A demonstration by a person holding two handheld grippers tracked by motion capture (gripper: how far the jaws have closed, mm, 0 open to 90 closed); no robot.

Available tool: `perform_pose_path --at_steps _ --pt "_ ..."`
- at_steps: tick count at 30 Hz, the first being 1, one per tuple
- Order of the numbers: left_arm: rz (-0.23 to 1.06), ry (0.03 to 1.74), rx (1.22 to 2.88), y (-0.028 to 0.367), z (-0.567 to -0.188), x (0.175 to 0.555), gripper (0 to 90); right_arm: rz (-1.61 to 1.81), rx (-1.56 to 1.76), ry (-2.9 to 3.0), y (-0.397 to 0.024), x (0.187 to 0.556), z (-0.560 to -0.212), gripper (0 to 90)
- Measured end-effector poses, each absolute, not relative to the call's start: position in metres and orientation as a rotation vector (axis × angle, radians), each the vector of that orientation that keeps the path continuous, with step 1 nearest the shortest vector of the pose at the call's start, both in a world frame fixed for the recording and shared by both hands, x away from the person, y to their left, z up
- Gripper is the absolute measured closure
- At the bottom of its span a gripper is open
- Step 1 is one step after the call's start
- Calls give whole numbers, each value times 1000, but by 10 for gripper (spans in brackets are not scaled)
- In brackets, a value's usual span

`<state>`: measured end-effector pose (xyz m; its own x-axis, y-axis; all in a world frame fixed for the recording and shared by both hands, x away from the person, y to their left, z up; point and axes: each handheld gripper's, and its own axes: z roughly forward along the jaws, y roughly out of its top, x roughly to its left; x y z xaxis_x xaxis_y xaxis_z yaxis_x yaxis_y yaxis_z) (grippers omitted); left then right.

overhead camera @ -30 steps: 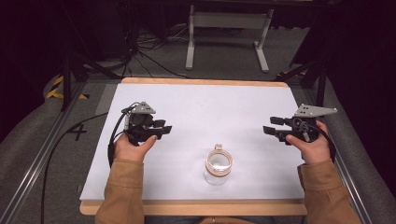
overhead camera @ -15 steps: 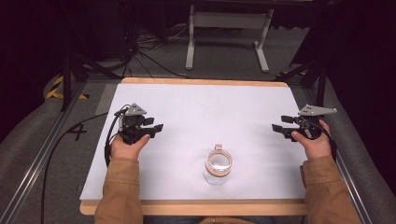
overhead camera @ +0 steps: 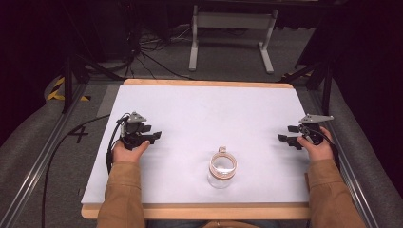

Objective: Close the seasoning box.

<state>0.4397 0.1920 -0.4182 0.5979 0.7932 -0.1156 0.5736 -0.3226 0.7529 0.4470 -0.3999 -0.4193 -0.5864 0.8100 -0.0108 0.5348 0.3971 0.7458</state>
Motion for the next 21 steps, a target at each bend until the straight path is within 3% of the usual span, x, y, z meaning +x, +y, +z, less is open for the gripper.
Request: perform_pose_path --at_steps 21 --pt "352 1088 2058 189 -422 442 450 981 1160 2334 -394 448 -425 274"
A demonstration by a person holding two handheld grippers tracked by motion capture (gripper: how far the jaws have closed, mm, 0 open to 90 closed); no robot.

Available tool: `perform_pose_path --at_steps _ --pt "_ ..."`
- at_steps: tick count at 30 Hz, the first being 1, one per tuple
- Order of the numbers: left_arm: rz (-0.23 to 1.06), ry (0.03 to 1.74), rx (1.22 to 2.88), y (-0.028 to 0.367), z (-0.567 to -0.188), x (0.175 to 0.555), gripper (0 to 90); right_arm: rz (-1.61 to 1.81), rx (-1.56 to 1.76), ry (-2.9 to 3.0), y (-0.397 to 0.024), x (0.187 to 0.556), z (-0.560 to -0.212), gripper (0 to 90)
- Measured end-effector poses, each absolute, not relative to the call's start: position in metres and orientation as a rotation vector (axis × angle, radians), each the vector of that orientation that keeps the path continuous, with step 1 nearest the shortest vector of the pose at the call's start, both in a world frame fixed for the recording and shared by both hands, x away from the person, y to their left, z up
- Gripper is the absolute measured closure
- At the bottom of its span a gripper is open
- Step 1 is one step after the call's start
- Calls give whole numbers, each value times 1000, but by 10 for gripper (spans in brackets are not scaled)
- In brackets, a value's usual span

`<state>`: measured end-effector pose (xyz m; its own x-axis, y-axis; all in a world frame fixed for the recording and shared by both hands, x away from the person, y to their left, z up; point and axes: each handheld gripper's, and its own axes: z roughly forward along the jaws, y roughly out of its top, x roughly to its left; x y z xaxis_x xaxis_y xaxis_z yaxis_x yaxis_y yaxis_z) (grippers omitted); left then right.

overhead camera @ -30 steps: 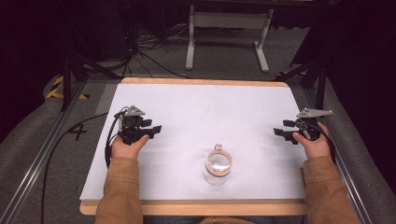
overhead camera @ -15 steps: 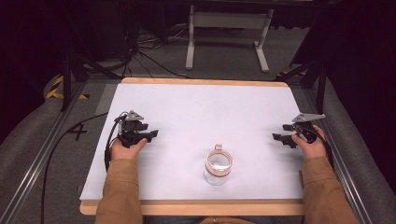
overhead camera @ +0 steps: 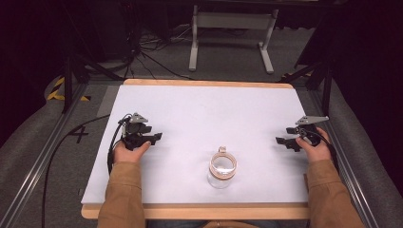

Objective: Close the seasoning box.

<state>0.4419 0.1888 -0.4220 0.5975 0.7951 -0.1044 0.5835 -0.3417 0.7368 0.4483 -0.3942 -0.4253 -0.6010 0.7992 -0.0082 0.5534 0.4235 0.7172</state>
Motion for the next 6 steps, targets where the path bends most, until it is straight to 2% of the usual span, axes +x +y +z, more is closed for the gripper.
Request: perform_pose_path --at_steps 6 --pt "358 1098 2060 189 -422 442 450 977 1165 2336 -393 449 -426 275"
